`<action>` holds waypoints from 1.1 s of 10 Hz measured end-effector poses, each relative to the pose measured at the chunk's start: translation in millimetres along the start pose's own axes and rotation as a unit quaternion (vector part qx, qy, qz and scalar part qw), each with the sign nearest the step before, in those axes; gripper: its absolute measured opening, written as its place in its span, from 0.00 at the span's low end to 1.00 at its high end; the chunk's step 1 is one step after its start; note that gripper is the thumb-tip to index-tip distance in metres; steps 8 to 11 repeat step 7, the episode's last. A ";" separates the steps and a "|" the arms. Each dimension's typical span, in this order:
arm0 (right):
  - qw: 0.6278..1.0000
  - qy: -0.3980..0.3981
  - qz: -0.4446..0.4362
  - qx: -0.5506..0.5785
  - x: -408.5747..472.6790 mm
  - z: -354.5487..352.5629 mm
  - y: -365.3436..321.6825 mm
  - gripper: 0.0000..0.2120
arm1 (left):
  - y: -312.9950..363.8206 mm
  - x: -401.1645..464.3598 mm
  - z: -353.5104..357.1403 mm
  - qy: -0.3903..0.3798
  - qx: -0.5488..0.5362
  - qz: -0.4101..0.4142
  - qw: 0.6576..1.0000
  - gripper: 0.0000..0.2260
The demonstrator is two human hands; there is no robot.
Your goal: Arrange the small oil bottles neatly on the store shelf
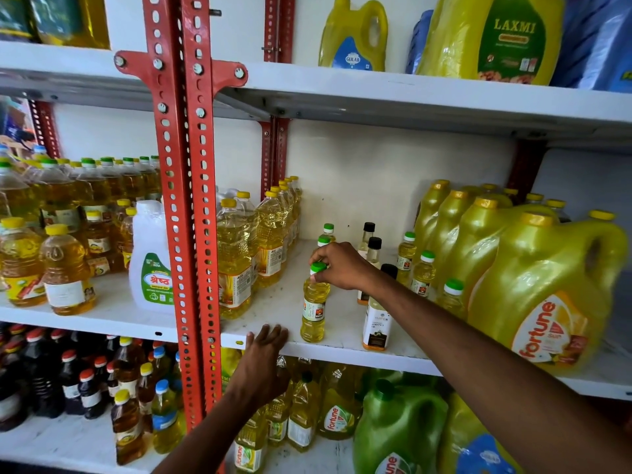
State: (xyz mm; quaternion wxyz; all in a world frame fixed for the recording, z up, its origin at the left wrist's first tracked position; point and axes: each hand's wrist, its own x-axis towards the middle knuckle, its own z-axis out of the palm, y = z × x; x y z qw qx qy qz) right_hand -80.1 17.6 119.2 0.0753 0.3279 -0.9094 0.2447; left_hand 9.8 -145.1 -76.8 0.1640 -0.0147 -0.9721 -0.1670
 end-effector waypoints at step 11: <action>1.000 0.010 0.014 -0.008 -13.2 -4.1 0.2 0.32 | 7.6 -0.7 -8.8 -0.030 0.027 -0.009 0.999 0.38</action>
